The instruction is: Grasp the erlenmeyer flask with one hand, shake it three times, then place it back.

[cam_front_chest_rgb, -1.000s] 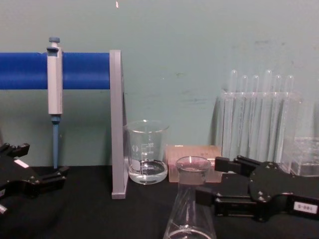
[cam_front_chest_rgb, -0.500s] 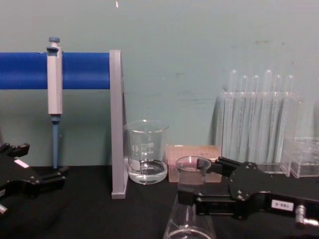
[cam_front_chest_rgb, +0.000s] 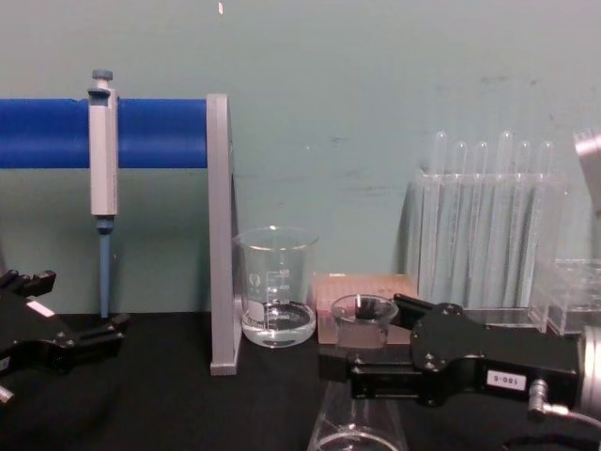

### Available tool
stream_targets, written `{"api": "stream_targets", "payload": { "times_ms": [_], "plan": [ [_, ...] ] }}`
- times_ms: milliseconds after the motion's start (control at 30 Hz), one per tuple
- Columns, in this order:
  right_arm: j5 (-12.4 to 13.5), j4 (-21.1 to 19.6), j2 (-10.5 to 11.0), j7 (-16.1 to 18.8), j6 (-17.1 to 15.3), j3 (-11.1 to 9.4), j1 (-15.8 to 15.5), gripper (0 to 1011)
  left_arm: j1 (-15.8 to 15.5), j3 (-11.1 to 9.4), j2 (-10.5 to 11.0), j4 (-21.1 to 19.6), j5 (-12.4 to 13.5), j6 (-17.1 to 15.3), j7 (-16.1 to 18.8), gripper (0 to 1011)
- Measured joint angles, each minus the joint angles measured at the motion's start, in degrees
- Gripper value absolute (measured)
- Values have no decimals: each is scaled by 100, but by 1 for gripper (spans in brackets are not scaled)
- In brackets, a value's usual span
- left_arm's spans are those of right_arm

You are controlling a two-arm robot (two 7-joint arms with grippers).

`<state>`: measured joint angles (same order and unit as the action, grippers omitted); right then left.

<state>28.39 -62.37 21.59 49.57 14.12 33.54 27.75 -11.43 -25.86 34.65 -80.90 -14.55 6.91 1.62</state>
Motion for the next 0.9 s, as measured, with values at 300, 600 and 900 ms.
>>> {"api": "stream_targets", "payload": {
  "times_ms": [300, 600, 900],
  "plan": [
    [0, 53, -16, 7, -18, 7, 44, 1003, 0, 0, 0, 0, 0, 0, 0, 1001],
    [-3, 49, -15, 7, -22, 5, 44, 1003, 0, 0, 0, 0, 0, 0, 0, 1001],
    [-3, 44, -14, 5, -22, 2, 42, 1003, 0, 0, 0, 0, 0, 0, 0, 1001]
  ]
}}
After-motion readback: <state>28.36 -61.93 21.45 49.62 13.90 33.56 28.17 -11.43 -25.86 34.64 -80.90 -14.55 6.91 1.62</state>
